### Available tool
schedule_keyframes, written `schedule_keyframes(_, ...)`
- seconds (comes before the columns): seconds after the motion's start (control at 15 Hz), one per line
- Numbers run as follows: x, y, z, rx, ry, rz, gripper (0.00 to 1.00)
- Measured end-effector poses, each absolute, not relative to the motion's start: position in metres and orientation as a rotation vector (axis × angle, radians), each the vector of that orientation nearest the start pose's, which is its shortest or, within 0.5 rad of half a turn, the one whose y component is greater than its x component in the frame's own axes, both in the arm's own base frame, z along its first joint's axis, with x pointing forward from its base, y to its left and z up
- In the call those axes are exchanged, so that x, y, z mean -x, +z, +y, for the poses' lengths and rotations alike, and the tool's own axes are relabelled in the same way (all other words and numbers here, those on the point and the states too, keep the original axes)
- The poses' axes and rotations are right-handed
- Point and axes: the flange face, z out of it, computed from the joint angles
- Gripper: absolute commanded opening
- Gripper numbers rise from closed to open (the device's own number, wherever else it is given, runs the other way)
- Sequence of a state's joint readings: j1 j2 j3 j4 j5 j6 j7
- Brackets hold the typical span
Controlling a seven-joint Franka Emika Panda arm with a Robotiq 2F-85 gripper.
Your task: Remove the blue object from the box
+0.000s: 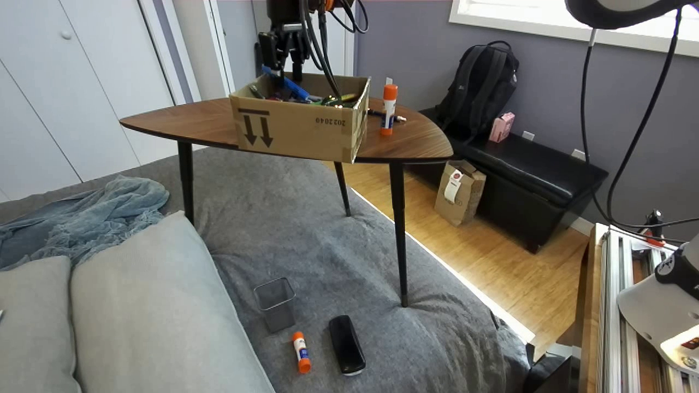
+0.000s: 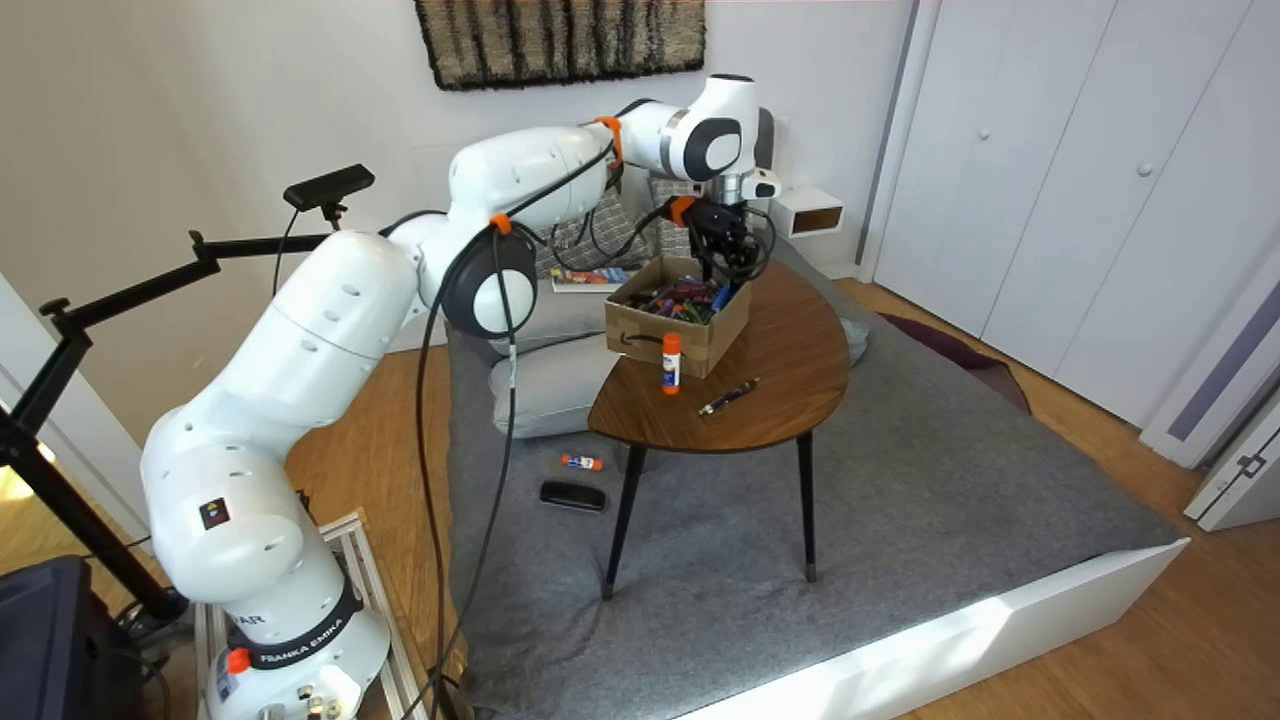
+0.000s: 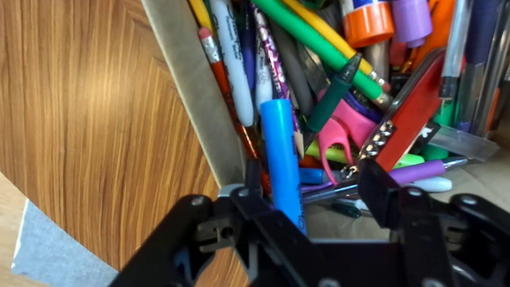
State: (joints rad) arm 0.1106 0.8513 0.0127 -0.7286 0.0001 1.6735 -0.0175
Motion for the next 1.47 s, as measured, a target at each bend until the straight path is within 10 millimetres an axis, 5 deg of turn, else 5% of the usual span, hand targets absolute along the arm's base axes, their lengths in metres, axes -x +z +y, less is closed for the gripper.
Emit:
schedule_keyframes(0.33, -0.771, 0.453, 0.093, 3.127, -0.14, -0.252, 0.41)
schedule_keyframes(0.47, -0.772, 0.45, 0.094, 3.141, -0.138, -0.274, 0.16)
schedule_keyframes(0.67, -0.773, 0.447, 0.095, 3.168, -0.137, -0.312, 0.02)
schedule_keyframes(0.87, -0.773, 0.453, 0.096, 3.193, -0.161, -0.364, 0.05)
schedule_keyframes(1.13, -0.771, 0.506, 0.095, 3.204, -0.334, -0.394, 0.05)
schedule_keyframes(1.47, -0.767, 0.581, 0.079, 3.211, -0.7, -0.205, 0.05)
